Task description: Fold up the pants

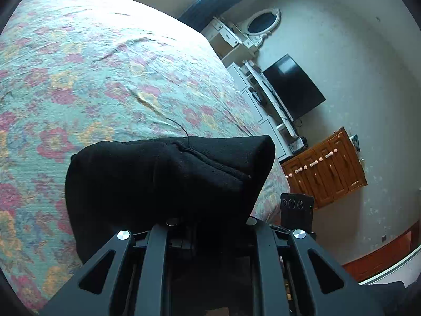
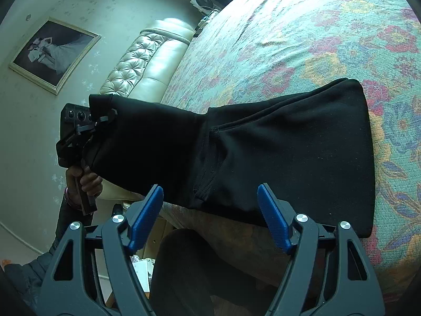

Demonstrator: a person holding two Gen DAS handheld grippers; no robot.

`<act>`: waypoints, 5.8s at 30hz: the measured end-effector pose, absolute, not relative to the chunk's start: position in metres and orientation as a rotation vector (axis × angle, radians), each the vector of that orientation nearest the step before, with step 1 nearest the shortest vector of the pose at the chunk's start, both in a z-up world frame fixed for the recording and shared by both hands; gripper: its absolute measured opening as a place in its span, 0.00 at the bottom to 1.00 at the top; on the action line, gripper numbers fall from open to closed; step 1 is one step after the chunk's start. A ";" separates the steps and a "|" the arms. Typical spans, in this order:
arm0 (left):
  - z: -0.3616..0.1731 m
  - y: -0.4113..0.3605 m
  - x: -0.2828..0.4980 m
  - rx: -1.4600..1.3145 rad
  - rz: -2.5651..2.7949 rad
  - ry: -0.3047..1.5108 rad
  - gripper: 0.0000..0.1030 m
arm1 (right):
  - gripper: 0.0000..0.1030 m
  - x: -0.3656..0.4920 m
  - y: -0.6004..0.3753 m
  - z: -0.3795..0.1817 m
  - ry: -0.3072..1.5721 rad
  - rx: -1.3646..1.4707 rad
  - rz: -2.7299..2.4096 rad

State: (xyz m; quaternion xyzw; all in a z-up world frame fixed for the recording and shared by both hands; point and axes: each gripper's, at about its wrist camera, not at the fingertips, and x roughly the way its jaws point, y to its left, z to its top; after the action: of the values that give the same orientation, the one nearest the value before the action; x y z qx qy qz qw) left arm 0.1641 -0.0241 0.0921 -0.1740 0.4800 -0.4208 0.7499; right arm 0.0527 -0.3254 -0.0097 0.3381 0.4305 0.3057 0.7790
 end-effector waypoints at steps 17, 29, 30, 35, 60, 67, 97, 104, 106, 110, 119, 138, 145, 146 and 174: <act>-0.032 -0.199 0.176 -0.199 -0.820 1.282 0.36 | 0.73 0.039 -0.381 -0.034 0.904 0.891 0.650; 0.040 -0.186 0.143 -0.223 -0.982 1.060 0.64 | 0.77 0.046 -0.394 -0.035 0.894 0.912 0.605; 0.042 -0.173 0.142 -0.245 -0.964 1.043 0.68 | 0.77 0.051 -0.394 -0.034 0.890 0.917 0.614; 0.032 -0.091 0.135 -0.287 -0.791 0.983 0.72 | 0.77 0.081 -0.388 -0.039 0.938 0.893 0.579; -0.046 0.044 0.111 -0.235 -0.270 1.006 0.84 | 0.11 0.118 -0.320 -0.043 1.050 0.749 0.594; -0.049 0.043 0.107 -0.383 -0.376 1.049 0.84 | 0.10 0.109 -0.332 -0.012 0.988 0.712 0.607; -0.052 0.008 0.102 -0.263 -0.427 1.058 0.84 | 0.17 0.088 -0.401 -0.085 0.982 0.909 0.496; -0.055 0.016 0.094 -0.264 -0.437 1.060 0.84 | 0.86 0.050 -0.441 -0.085 0.933 1.005 0.453; -0.058 0.020 0.093 -0.312 -0.444 1.076 0.84 | 0.86 0.046 -0.441 -0.096 0.942 1.042 0.465; -0.064 0.030 0.091 -0.404 -0.436 1.101 0.84 | 0.86 0.054 -0.417 -0.095 0.945 1.048 0.558; -0.070 0.036 0.089 -0.468 -0.480 1.149 0.84 | 0.79 0.059 -0.403 -0.096 0.962 1.020 0.557; -0.086 0.014 0.092 -0.674 -0.688 1.245 0.81 | 0.25 0.051 -0.424 -0.113 1.010 0.917 0.542; -0.074 0.003 0.085 -0.512 -0.667 1.205 0.66 | 0.41 0.045 -0.426 -0.109 0.974 0.883 0.615; -0.066 0.005 0.082 -0.461 -0.651 1.180 0.66 | 0.47 0.045 -0.429 -0.103 0.977 0.883 0.625; -0.076 -0.022 0.247 -0.436 -0.701 1.100 0.84 | 0.90 0.189 -0.418 -0.088 0.936 0.834 0.633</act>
State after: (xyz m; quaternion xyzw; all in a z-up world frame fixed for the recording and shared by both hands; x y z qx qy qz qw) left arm 0.2467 -0.0219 -0.0763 -0.2012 0.5078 -0.3236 0.7726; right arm 0.1893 -0.4183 -0.0876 0.3836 0.4305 0.2910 0.7635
